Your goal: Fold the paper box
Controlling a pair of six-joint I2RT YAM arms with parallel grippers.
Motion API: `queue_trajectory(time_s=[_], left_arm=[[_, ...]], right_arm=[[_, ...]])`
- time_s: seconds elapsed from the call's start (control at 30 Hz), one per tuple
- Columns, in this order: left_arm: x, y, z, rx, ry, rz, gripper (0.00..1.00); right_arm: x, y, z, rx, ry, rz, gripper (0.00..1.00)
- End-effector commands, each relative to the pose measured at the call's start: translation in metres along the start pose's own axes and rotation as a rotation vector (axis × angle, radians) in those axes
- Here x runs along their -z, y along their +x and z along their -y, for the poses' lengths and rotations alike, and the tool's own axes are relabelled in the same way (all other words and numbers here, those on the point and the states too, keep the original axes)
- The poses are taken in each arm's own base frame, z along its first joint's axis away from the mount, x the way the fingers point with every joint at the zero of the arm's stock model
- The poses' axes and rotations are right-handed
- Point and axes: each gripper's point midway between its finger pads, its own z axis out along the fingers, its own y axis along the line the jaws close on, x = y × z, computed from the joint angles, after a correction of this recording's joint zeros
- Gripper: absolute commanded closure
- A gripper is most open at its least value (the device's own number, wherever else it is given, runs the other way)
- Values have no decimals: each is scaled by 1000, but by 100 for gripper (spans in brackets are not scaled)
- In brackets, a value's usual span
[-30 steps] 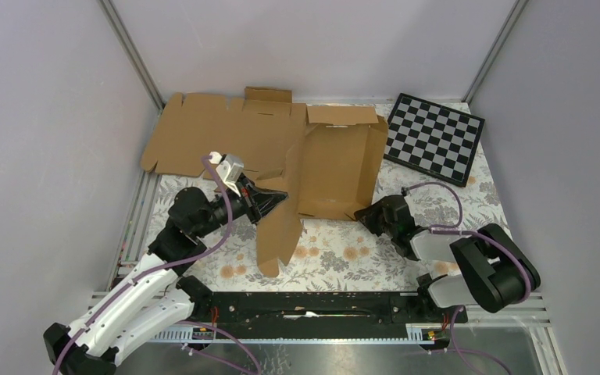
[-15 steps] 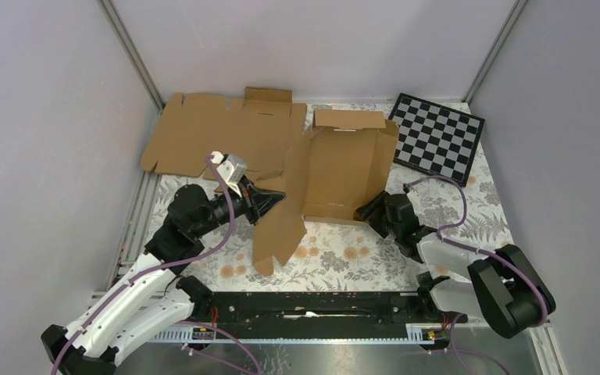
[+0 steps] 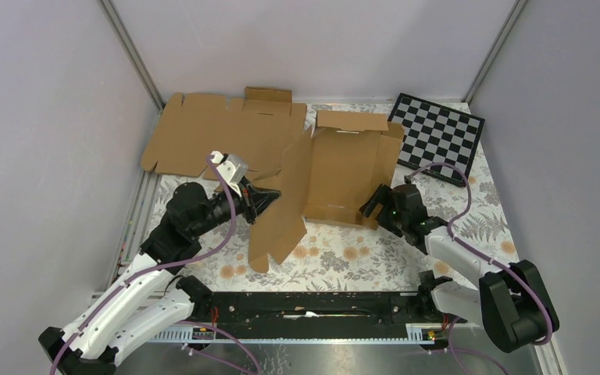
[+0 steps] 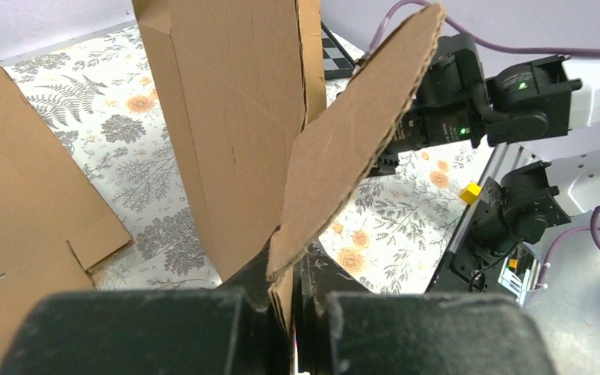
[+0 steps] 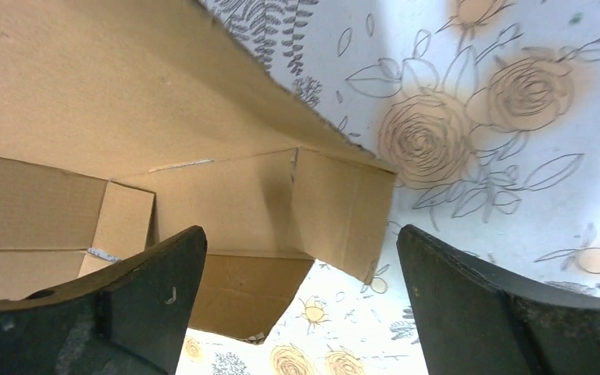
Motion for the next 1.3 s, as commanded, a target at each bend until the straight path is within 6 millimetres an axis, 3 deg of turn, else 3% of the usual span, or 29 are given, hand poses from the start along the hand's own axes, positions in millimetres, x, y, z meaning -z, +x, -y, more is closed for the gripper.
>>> queue_trajectory(time_s=[0.0,0.2,0.33,0.53,0.77,0.93,1.0,1.27], left_arm=[[7,-22,3,-68,-11,34,100],[8,-22,2,-87,-19,27,100],[8,-21,2,-87,-16,23,100],[8,-20,1,-84,-18,23,100],[8,-18,0,-85,-22,20,100],[10,-28,2,-85,-28,38,100],[10,-34,3,-80,-34,44,100],[7,-44,10,-41,-7,54,100]], right_arm=[[16,-8,-1,82,-36,-67,0],[20,-35,0,155,-51,-19,0],[6,-56,-2,204,-27,10,0],[-14,-69,-26,269,-134,21,6],[-20,-51,-35,286,-216,-70,36],[-6,-54,-43,264,-234,-69,70],[3,-59,-51,252,-247,-62,80],[20,-64,-57,102,-199,-83,91]])
